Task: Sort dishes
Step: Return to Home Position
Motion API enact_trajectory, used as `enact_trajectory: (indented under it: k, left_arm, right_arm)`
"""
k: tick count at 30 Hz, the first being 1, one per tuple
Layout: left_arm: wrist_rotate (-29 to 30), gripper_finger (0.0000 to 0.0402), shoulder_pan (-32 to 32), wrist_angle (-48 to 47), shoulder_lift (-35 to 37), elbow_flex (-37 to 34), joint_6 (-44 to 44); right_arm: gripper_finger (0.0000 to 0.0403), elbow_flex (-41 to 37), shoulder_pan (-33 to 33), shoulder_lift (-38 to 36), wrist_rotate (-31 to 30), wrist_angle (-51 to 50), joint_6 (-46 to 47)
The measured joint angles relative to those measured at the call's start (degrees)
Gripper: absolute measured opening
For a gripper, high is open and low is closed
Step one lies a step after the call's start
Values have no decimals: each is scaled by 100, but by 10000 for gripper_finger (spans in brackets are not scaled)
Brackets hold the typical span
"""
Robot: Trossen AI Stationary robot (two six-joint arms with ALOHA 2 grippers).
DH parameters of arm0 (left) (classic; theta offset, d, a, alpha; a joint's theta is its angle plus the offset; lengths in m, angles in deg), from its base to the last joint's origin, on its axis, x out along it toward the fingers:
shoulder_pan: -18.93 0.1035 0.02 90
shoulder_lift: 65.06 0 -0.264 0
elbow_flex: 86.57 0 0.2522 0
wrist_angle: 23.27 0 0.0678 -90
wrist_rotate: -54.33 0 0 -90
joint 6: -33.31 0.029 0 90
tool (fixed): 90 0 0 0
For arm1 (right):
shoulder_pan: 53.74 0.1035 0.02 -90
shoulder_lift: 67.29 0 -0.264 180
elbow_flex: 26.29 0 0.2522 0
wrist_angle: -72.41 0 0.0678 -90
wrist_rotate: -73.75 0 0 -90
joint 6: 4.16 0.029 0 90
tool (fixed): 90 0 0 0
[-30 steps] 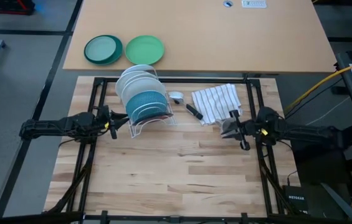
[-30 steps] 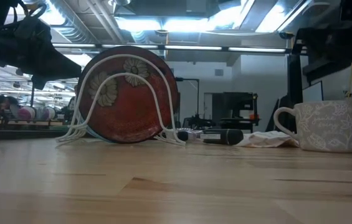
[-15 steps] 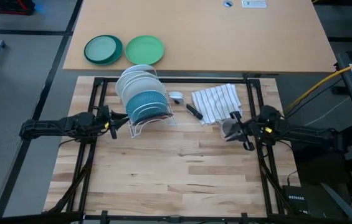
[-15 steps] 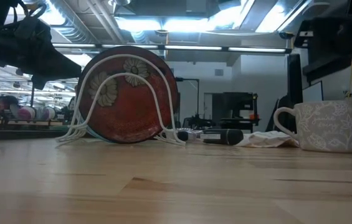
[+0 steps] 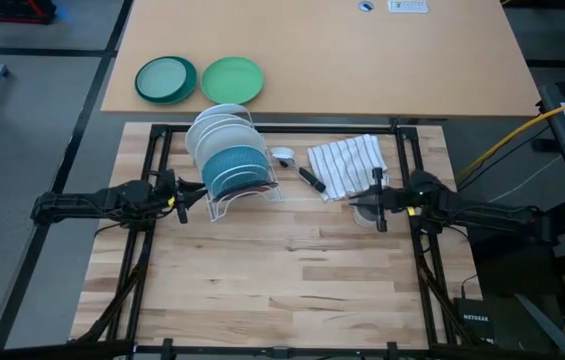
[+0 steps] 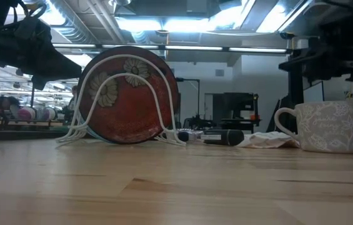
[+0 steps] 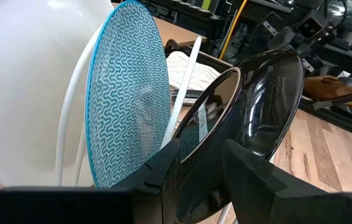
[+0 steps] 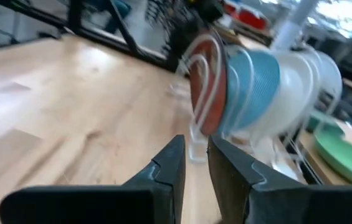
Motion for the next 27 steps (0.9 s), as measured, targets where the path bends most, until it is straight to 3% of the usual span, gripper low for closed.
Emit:
enact_trajectory:
  k: [7, 27]
  left_arm:
    - [0, 109, 2, 0, 0, 0, 0]
    - [0, 109, 2, 0, 0, 0, 0]
  right_arm:
    - [74, 0, 0, 2, -440, -404, -7]
    - [74, 2, 2, -141, -450, -450, 4]
